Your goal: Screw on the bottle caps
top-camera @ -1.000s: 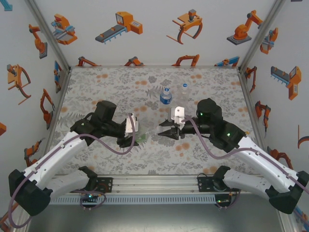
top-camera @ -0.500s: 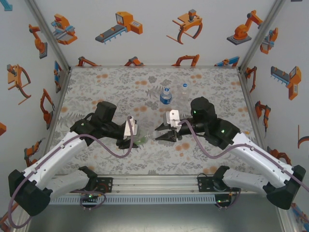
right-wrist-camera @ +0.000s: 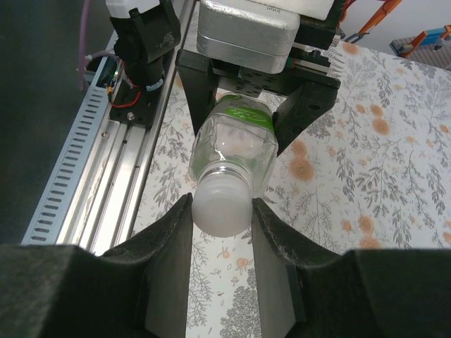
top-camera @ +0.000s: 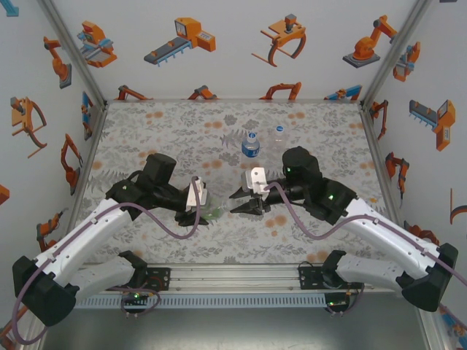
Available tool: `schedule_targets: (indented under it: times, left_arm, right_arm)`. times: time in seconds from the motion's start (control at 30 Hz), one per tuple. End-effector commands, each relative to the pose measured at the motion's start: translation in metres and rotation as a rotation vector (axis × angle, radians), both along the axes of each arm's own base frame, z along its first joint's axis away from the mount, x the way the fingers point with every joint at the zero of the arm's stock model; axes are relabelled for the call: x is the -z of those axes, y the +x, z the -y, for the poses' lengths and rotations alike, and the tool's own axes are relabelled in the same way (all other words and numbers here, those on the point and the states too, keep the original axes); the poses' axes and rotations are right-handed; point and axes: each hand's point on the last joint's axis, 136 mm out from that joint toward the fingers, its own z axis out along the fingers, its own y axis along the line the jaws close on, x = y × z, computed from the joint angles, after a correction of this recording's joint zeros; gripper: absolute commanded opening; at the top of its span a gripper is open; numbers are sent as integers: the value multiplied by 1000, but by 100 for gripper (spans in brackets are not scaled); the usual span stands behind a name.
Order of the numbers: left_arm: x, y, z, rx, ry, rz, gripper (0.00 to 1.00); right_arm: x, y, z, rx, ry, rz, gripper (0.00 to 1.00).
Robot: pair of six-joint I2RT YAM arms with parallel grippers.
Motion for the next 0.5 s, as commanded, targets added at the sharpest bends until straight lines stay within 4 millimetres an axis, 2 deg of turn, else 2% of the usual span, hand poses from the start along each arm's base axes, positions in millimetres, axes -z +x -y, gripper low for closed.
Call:
schedule_targets:
  times: [0.0,0.47]
  left_arm:
    - [-18,-8,4,55,-58,25,0]
    - [-21,-14,6,85,-80,-7,0]
  right_arm:
    - [-11,-4,-5,-31,34,33,5]
    - [-2,-6,-12,-47,-12,132,2]
